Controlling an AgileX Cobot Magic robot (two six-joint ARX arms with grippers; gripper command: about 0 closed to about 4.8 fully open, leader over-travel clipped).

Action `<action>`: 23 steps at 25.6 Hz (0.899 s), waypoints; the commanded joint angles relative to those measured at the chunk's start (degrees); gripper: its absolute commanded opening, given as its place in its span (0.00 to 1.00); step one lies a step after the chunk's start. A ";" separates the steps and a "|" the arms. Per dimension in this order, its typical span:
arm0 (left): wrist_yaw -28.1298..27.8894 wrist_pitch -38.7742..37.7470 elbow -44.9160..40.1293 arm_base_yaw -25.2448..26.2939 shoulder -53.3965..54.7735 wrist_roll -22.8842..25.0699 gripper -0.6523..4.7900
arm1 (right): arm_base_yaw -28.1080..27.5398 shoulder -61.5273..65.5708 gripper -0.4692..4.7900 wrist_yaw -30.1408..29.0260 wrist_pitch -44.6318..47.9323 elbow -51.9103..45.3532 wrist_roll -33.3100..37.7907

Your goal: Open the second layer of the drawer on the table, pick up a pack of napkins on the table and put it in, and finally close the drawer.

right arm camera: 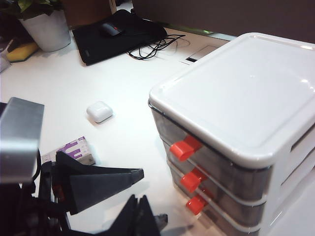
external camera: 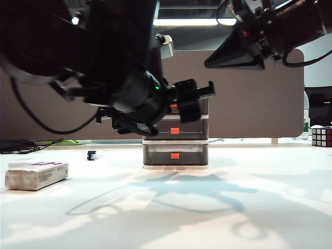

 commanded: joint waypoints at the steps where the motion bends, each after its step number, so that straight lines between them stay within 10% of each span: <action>1: -3.43 0.00 2.47 0.02 2.01 0.24 0.68 | -0.15 1.05 0.08 0.52 0.76 2.10 -1.95; 23: -8.39 12.28 7.65 0.17 12.90 2.43 0.67 | -2.36 7.23 0.08 1.79 0.33 8.31 -3.67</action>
